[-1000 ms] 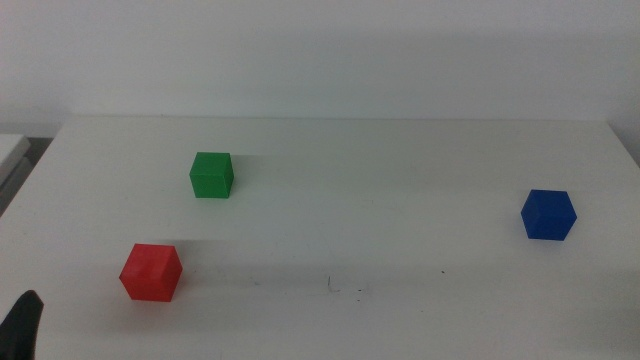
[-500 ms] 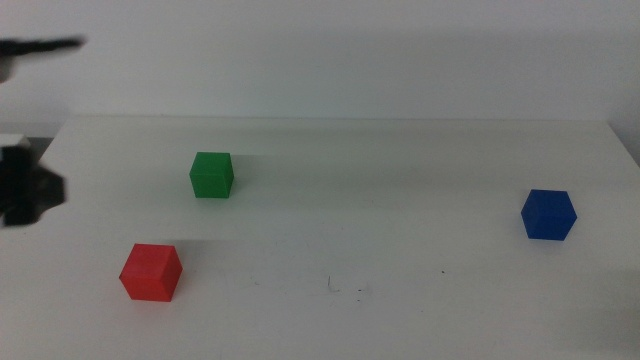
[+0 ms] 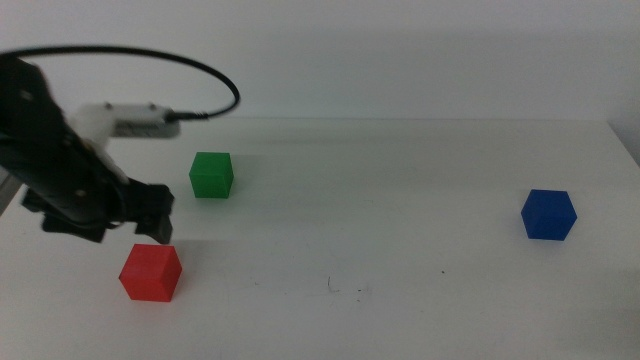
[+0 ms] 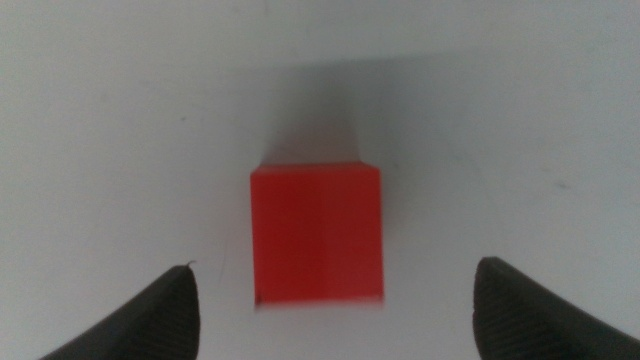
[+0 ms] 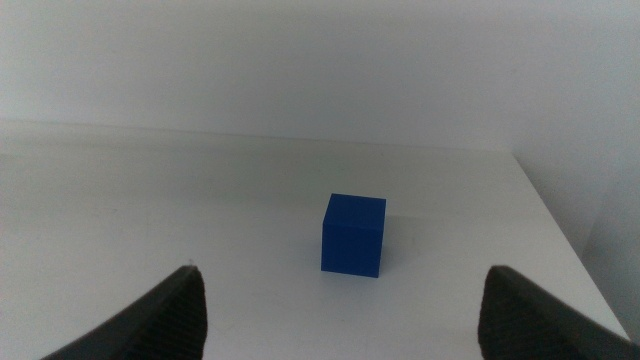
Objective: Stack red cubes first, then green, then blue cubes in a specific spot.
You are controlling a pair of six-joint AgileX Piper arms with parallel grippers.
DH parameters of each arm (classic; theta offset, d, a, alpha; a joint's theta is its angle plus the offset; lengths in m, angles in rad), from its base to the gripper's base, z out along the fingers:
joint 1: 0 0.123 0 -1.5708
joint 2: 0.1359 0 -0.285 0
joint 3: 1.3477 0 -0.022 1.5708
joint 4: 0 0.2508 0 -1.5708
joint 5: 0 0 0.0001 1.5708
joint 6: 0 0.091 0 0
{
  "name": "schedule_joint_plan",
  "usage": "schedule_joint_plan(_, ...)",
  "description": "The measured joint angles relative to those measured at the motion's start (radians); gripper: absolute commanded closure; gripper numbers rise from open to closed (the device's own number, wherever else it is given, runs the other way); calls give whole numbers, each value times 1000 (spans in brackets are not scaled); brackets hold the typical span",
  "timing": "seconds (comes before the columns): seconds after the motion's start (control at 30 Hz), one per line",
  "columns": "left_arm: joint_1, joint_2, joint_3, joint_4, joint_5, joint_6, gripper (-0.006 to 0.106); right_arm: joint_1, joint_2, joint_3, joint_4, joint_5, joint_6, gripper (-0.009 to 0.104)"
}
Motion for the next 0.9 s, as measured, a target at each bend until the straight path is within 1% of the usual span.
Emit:
schedule_joint_plan(0.2, -7, 133, 0, 2, -74, 19, 7, 0, 0, 0, 0, 0, 0, 14)
schedule_joint_plan(0.4, -7, 215, 0, 3, -107, 20, 7, 0, 0, 0, 0, 0, 0, 14)
schedule_joint_plan(0.53, -7, 242, 0, 3, -105, 21, 12, 0, 0, 0, 0, 0, 0, 14)
schedule_joint_plan(0.6, -7, 246, 0, 3, -103, 21, 19, 0, 0, 0, 0, 0, 0, 14)
schedule_joint_plan(0.67, -7, 249, 0, 3, -101, 21, 32, 0, 0, 0, 0, 0, 0, 14)
schedule_joint_plan(0.73, -7, 251, 0, 3, -96, 13, 48, 0, 0, 0, 0, 0, 0, 14)
schedule_joint_plan(0.8, -7, 251, 0, 3, -87, 1, 68, 0, 0, 0, 0, 0, 0, 14)
schedule_joint_plan(0.9, -8, 251, -2, -6, -81, -8, 92, 0, 0, 0, 0, 0, 0, 14)
